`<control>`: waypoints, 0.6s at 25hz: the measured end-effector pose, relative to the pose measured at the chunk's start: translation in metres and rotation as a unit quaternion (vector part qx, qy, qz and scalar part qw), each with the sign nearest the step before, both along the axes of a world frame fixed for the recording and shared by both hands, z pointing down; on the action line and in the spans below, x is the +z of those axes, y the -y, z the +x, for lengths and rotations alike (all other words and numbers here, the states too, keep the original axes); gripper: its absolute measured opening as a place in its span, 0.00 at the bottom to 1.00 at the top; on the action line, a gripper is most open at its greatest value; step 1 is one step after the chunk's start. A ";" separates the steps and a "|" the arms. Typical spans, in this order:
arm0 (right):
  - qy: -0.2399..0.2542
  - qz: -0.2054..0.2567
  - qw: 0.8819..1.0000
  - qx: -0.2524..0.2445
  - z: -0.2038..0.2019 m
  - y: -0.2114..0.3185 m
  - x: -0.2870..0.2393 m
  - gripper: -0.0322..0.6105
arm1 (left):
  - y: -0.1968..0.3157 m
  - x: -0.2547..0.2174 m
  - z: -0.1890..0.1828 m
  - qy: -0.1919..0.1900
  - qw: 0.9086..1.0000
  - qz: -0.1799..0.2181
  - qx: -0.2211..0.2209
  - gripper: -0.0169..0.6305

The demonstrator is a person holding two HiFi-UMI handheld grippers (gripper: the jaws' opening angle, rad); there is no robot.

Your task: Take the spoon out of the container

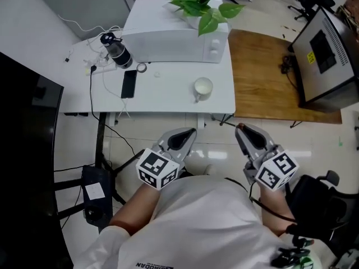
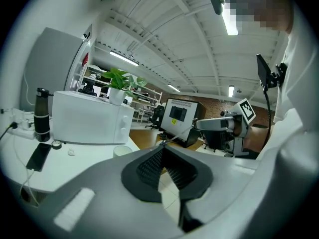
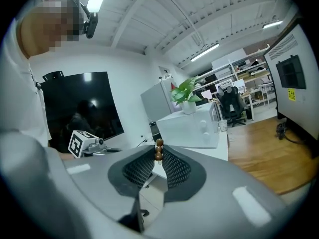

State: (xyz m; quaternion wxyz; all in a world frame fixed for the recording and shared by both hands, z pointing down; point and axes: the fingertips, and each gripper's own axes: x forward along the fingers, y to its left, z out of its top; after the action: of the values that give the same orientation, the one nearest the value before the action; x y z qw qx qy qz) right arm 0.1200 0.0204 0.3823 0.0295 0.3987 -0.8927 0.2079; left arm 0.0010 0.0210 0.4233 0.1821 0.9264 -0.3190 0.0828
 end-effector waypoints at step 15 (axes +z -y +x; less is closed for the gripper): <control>0.011 0.002 1.000 -0.019 0.020 -0.052 0.016 0.14 | -0.061 0.017 0.021 0.025 0.999 -0.018 -0.014 0.03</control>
State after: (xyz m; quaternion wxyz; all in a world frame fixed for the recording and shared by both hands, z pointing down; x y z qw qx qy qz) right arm 0.1400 0.0719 0.3982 0.0227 0.3799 -0.9007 0.2096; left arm 0.0224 0.0818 0.4406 0.1920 0.9162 -0.3344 0.1091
